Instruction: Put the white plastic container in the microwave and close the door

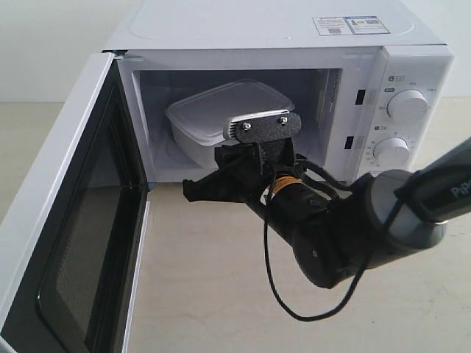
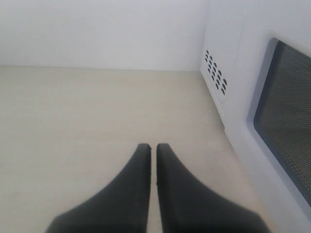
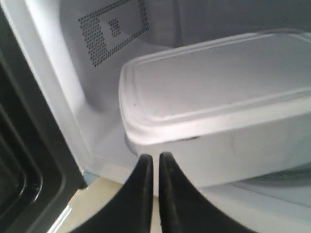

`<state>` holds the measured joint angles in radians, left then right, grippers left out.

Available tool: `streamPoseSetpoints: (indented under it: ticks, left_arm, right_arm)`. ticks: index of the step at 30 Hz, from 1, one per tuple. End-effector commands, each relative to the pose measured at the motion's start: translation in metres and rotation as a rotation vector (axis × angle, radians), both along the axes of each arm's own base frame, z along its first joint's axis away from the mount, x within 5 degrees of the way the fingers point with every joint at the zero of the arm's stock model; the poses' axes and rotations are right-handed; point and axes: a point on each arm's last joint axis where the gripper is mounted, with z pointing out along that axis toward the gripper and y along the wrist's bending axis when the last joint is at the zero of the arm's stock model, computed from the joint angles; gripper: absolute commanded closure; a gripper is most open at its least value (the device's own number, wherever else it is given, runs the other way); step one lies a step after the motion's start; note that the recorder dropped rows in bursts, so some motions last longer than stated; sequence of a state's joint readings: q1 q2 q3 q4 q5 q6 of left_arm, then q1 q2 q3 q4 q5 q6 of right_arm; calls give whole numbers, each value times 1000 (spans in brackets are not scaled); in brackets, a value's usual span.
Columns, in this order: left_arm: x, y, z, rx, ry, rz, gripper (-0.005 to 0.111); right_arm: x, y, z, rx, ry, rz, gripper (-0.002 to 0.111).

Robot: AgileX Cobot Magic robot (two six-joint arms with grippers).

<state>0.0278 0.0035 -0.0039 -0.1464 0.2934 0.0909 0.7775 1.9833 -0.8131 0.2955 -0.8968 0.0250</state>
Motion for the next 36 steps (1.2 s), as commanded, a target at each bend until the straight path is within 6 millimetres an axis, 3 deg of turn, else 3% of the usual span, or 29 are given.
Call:
streamPoseSetpoints:
  ticks: [1, 17, 30, 36]
  left_arm:
    - [0, 0, 0, -1, -8, 4, 102]
    - [0, 0, 0, -1, -8, 4, 102]
    - [0, 0, 0, -1, -8, 4, 102]
    - [0, 0, 0, -1, -8, 4, 102]
  right_arm:
    - [17, 6, -7, -14, 32, -22, 108]
    - [70, 2, -4, -14, 35, -96, 108]
    - [76, -1, -2, -15, 25, -108, 108]
    - [77, -8, 0, -22, 127, -118, 108]
